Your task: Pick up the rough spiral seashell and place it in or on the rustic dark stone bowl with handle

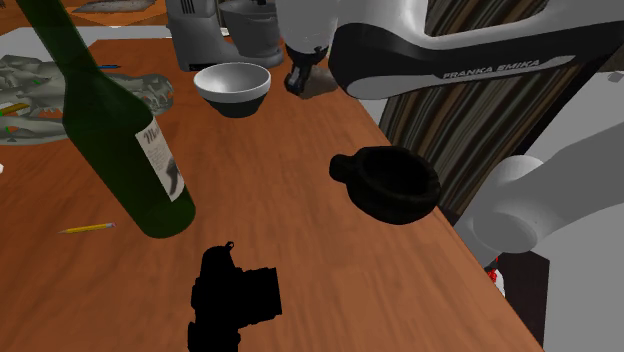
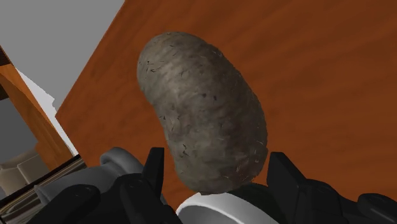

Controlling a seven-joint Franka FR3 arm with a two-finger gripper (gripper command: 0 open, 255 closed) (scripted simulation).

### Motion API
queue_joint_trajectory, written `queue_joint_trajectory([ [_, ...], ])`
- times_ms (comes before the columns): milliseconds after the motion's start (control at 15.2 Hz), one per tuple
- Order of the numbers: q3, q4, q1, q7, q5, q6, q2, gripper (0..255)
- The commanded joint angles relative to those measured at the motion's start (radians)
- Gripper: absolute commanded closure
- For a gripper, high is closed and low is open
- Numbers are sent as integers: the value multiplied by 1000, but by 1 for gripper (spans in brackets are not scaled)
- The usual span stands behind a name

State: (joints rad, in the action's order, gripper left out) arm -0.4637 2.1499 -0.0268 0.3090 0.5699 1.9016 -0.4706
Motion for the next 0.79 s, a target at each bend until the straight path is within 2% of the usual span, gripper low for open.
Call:
queue_joint_trajectory([
  [0,0,-28,-1,-15,-3,-21,3,255],
  [726,0,-187,-12,-93,-12,-132,28,255],
])
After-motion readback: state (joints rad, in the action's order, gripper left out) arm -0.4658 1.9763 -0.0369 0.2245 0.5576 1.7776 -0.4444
